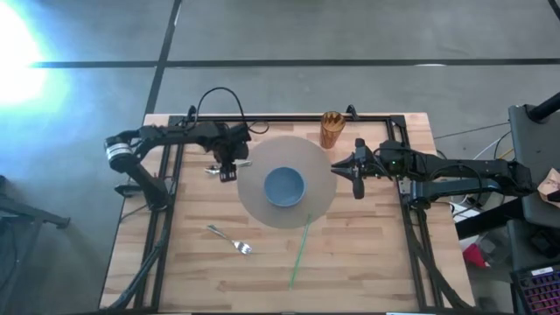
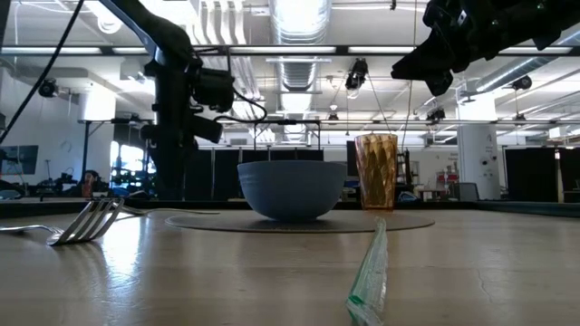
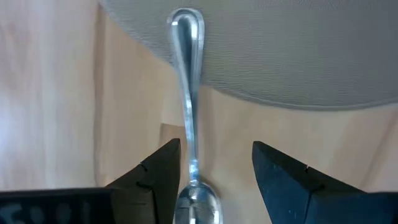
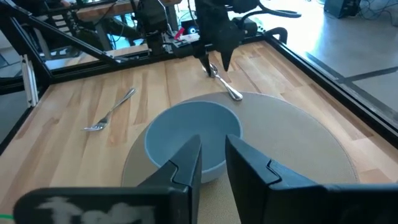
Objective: Pick & Place Utensil
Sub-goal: Put the spoon into the bowl
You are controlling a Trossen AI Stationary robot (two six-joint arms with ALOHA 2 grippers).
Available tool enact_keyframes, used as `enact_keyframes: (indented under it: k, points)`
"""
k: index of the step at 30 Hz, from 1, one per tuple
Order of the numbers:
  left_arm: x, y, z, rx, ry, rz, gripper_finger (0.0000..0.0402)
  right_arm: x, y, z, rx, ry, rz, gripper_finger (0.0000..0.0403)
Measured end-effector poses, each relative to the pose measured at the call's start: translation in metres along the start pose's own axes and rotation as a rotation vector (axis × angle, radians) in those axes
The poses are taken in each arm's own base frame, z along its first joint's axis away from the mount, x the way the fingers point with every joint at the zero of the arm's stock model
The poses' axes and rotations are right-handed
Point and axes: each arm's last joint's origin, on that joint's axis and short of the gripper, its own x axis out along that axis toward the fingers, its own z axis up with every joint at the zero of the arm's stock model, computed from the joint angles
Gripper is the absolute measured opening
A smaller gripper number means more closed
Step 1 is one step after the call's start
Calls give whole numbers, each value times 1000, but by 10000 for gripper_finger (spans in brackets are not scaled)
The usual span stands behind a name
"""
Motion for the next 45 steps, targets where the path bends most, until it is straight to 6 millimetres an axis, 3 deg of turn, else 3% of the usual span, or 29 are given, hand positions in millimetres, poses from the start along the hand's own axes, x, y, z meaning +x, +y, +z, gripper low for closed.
enact_keyframes:
  k: [9, 19, 30, 35, 45]
  points:
    - [10, 12, -11, -47, 7, 0, 190, 0, 0, -1, 0, 3, 0, 59]
    - [32, 7, -22, -50, -15, -12, 190, 0, 0, -1, 0, 3, -1, 72]
    - [36, 8, -23, -61, -34, -3, 183, 0, 0, -1, 0, 3, -1, 86]
    - [36, 8, -23, -63, -33, -3, 145, 0, 0, -1, 0, 3, -1, 83]
    - [41, 6, -28, -58, -23, 12, 21, 0, 0, -1, 0, 3, -1, 63]
